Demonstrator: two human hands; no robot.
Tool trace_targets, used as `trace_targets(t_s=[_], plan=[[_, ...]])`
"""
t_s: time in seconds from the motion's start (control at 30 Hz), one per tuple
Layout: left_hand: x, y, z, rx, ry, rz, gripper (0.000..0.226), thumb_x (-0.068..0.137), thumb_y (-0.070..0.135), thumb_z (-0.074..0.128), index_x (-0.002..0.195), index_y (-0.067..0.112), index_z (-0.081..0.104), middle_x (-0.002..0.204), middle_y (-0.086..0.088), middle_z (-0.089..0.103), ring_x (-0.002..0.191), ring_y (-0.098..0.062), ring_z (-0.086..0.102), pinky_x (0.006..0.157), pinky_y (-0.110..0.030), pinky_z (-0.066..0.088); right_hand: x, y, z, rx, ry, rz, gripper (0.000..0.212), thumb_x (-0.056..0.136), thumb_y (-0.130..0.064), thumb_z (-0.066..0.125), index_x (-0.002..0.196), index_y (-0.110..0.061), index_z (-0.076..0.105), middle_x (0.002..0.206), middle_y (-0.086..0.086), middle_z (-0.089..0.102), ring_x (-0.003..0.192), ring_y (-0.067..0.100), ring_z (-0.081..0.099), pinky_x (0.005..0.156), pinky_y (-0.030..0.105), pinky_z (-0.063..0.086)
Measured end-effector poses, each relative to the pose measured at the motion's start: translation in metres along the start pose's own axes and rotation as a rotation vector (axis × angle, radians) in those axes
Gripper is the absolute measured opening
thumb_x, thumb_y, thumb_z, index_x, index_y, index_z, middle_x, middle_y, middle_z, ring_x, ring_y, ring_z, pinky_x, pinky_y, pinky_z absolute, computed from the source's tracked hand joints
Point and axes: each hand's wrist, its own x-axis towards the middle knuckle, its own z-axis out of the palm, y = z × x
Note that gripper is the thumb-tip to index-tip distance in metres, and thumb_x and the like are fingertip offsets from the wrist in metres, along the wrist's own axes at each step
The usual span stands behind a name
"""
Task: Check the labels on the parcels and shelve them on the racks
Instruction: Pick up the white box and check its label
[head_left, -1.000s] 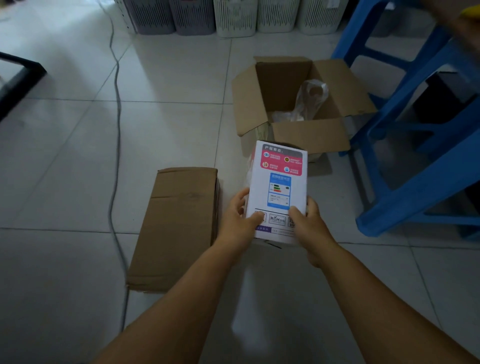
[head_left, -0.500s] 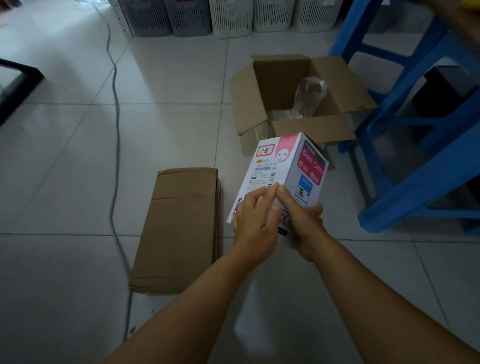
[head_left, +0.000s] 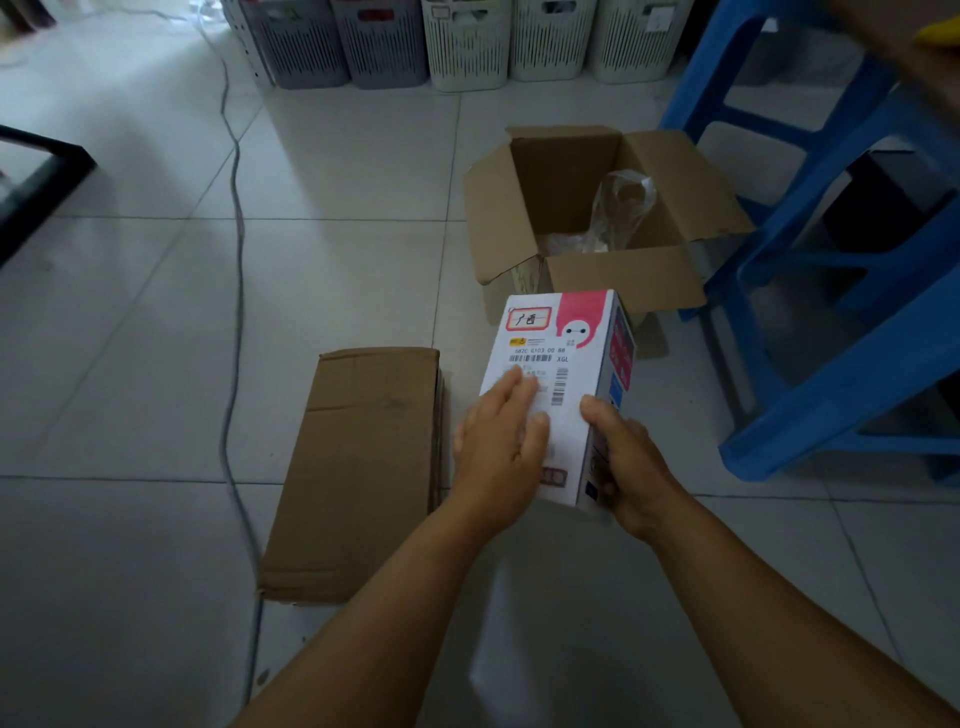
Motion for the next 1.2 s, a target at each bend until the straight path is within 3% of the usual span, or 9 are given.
trace_targets(t_s=[0.17,0.23,0.27,0.33,0.53,0.67,0.87,1.03,1.2], plan=[[0.018,-0.022,-0.015,-0.348,0.105,-0.168,0.059,0.098,0.042,0.047,0.151,0.017,0.036,0.149,0.000,0.045,0.129,-0.013,0.057,0.103,-0.034,0.054,-0.011,-0.011,-0.005,-0.011,-0.249,-0.118,0.051,0.068,-0.049,0.061,0.113,-0.024,0.066,0.098,0.005,0.077,0.080,0.020,0.073,0.057,0.032,0.058],[0.017,-0.023,-0.024,-0.537,0.023,-0.279,0.047,0.101,0.037,0.049,0.142,0.015,0.048,0.133,-0.008,0.065,0.115,-0.029,0.070,0.088,-0.042,0.062,-0.011,-0.014,-0.007,0.001,-0.280,-0.126,0.065,0.059,-0.061,0.068,0.115,-0.030,0.068,0.109,0.007,0.074,0.100,0.035,0.067,0.082,0.061,0.053],[0.016,-0.020,-0.028,-0.621,-0.040,-0.310,0.040,0.103,0.032,0.049,0.138,0.014,0.053,0.125,-0.011,0.071,0.108,-0.033,0.073,0.081,-0.039,0.064,-0.009,-0.013,-0.008,0.023,-0.303,-0.121,0.073,0.057,-0.066,0.070,0.121,-0.031,0.066,0.121,0.012,0.068,0.114,0.047,0.057,0.095,0.073,0.037],[0.016,-0.021,-0.032,-0.823,-0.146,-0.326,0.041,0.101,0.033,0.053,0.136,0.012,0.055,0.124,-0.018,0.073,0.107,-0.038,0.072,0.078,-0.039,0.064,-0.007,-0.013,-0.010,0.075,-0.315,-0.120,0.083,0.056,-0.065,0.073,0.129,-0.028,0.061,0.133,0.018,0.060,0.124,0.057,0.041,0.102,0.077,0.021],[0.014,-0.035,-0.032,-1.123,-0.360,-0.331,0.057,0.078,0.047,0.073,0.127,0.018,0.063,0.116,-0.014,0.078,0.095,-0.028,0.078,0.074,-0.040,0.065,-0.004,-0.013,-0.012,0.094,-0.425,-0.075,0.098,0.047,-0.061,0.081,0.134,-0.022,0.057,0.133,0.017,0.060,0.126,0.048,0.046,0.105,0.067,0.031],[0.019,-0.040,-0.025,-1.095,-0.319,-0.288,0.104,0.057,0.054,0.091,0.144,0.013,0.052,0.134,-0.022,0.066,0.117,-0.042,0.067,0.091,-0.054,0.059,-0.008,-0.020,-0.012,0.155,-0.524,-0.078,0.088,0.050,-0.056,0.083,0.128,-0.021,0.061,0.127,0.014,0.065,0.113,0.038,0.062,0.085,0.050,0.055],[0.026,-0.047,-0.020,-1.058,-0.136,-0.276,0.099,0.071,0.033,0.080,0.155,0.014,0.032,0.133,-0.022,0.067,0.115,-0.046,0.068,0.094,-0.061,0.056,-0.003,-0.035,-0.001,0.072,-0.151,-0.150,0.107,0.061,-0.062,0.076,0.150,-0.031,0.026,0.144,0.008,0.050,0.124,0.029,0.055,0.099,0.052,0.046],[0.028,-0.044,-0.020,-0.979,-0.098,-0.204,0.096,0.068,0.032,0.081,0.152,0.023,0.035,0.133,-0.022,0.067,0.108,-0.042,0.072,0.086,-0.055,0.061,-0.027,-0.062,0.023,-0.473,0.129,-0.582,0.072,0.089,-0.047,0.049,0.149,-0.043,0.011,0.158,-0.004,0.011,0.130,0.005,0.025,0.099,0.034,0.033],[0.029,-0.039,-0.018,-0.914,-0.104,-0.160,0.103,0.065,0.040,0.081,0.155,0.034,0.031,0.140,-0.019,0.061,0.114,-0.039,0.070,0.092,-0.057,0.058,-0.032,-0.061,0.034,-1.040,0.233,-0.891,0.059,0.092,-0.046,0.027,0.150,-0.040,0.018,0.162,0.000,0.007,0.144,0.016,0.002,0.113,0.054,0.004]])
